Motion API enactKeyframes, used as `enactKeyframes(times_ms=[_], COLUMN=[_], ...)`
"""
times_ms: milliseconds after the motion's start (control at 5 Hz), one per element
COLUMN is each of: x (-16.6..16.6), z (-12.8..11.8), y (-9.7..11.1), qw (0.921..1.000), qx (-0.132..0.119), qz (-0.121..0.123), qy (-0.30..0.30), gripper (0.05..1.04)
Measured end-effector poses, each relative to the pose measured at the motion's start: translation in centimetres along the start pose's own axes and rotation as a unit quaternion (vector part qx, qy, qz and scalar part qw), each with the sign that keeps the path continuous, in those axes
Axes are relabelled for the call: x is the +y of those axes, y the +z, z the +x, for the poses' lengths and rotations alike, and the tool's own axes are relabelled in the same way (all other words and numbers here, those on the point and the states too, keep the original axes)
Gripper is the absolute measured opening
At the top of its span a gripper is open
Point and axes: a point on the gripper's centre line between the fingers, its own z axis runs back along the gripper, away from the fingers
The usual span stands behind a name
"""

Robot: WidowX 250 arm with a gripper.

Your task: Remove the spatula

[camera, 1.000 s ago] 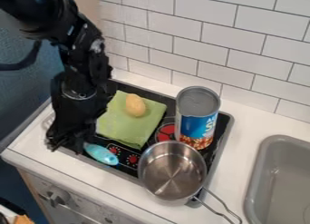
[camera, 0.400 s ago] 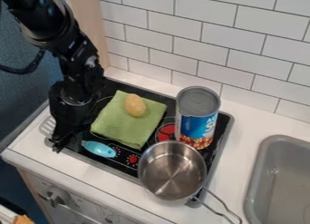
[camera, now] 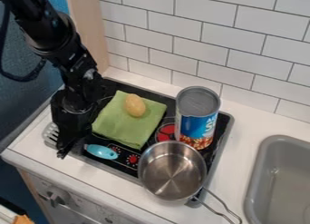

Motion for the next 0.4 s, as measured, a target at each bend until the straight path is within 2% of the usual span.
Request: enactKeyframes(times_ms=[200, 400], x=[-0.13, -0.21], z=[0.23, 0.47], y=[-0.17, -0.13], qw=[0.9999, 0.9996], qx=[0.013, 0.013], qz=[-0.008, -0.003], qy=[0.002, -0.023], gripper=[0.432, 0.71])
